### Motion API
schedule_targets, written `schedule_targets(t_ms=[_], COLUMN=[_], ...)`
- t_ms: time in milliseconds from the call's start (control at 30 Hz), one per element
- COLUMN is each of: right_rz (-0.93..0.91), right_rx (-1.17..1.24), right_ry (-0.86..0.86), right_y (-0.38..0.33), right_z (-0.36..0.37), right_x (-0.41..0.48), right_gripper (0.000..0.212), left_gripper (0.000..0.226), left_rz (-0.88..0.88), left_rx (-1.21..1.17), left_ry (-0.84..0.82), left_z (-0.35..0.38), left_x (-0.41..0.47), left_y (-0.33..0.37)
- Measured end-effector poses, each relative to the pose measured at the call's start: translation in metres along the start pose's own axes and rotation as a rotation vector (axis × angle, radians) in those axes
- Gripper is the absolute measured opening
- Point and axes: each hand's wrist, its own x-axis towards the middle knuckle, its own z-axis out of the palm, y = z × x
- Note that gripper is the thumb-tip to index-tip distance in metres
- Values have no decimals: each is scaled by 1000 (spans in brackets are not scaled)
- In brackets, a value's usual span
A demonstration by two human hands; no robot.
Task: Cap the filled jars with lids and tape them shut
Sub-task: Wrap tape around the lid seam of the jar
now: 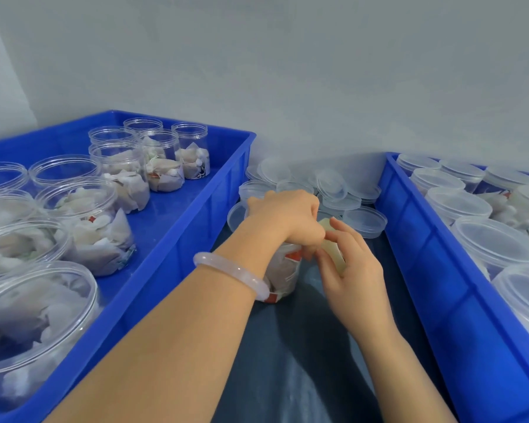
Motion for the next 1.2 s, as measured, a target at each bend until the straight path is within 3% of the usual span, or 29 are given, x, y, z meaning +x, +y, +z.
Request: schedule_targets(t_ms=[300,433,533,733,800,867,900,967,1000,1100,1200], right_rz=[-16,-255,-156,0,-25,-73,-80,-54,-36,58,59], right_rx=[-44,-78,-102,-162,-233,-270,-276,-267,-269,-143,253], right_ry=[1,111,56,-164,-188,-181,-181,-214,-229,-225,-30], right_y=[-16,-22,-4,31,39,44,46,49,50,46,35], right_z=[-4,-2,5,30,38,43,44,46,46,44,33], right_x=[-19,-62,-40,-5,-2,1,2,3,5,6,6], right_gripper=[7,14,9,7,7,5,5,15,26,56,44], left_gripper=[10,23,26,28,32,28,27,27,29,53,78], left_rz=[-9,-110,-4,90,257,448,466,342,252,64,77], left_rx=[-53,-106,-8,79,-81,-453,-613,-869,-985,-1243,-1345], left_ry=[169,241,117,99,288,775,995,1151,1116,804,596], left_z=[9,0,3,7,9,13,18,35,45,72,88], left_x=[5,12,15,18,10,-4,-10,-19,-21,-14,-4], left_y=[-3,-16,-8,-14,-13,-17,-23,-36,-44,-66,-71])
